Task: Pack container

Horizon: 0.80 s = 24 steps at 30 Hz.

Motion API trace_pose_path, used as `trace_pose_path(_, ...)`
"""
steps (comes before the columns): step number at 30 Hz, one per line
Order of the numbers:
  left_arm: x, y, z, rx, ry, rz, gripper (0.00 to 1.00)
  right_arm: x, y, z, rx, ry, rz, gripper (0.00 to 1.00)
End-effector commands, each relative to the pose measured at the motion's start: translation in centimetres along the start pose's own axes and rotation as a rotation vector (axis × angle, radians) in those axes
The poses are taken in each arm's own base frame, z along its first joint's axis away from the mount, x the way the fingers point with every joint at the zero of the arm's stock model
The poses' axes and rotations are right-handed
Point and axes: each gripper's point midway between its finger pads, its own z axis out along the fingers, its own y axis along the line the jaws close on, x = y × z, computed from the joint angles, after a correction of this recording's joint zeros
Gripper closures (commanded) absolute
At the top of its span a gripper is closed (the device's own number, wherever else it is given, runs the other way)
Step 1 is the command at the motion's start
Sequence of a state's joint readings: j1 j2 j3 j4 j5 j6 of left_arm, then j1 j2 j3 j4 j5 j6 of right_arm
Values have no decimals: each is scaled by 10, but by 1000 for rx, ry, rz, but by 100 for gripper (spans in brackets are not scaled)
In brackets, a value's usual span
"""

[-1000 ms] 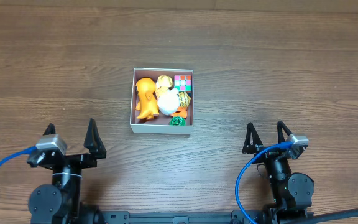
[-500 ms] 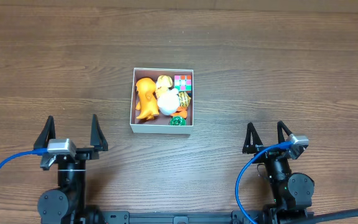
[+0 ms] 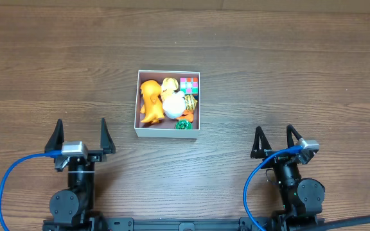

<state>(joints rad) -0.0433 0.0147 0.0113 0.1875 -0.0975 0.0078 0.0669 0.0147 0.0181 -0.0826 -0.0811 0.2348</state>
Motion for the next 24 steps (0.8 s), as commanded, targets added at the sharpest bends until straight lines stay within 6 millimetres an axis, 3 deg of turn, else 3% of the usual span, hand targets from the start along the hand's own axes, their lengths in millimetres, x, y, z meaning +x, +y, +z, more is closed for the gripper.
trace_pose_path(1,18,3,-1,-13,65,46,0,1,1,0,-6,-5,-4,0)
trace_pose_path(10,65,5,-8,12,258,56,0,1,1,0,-6,-5,-4,0)
trace_pose_path(24,64,-6,-9,84,253,72,0,1,1,0,-6,-5,-4,0)
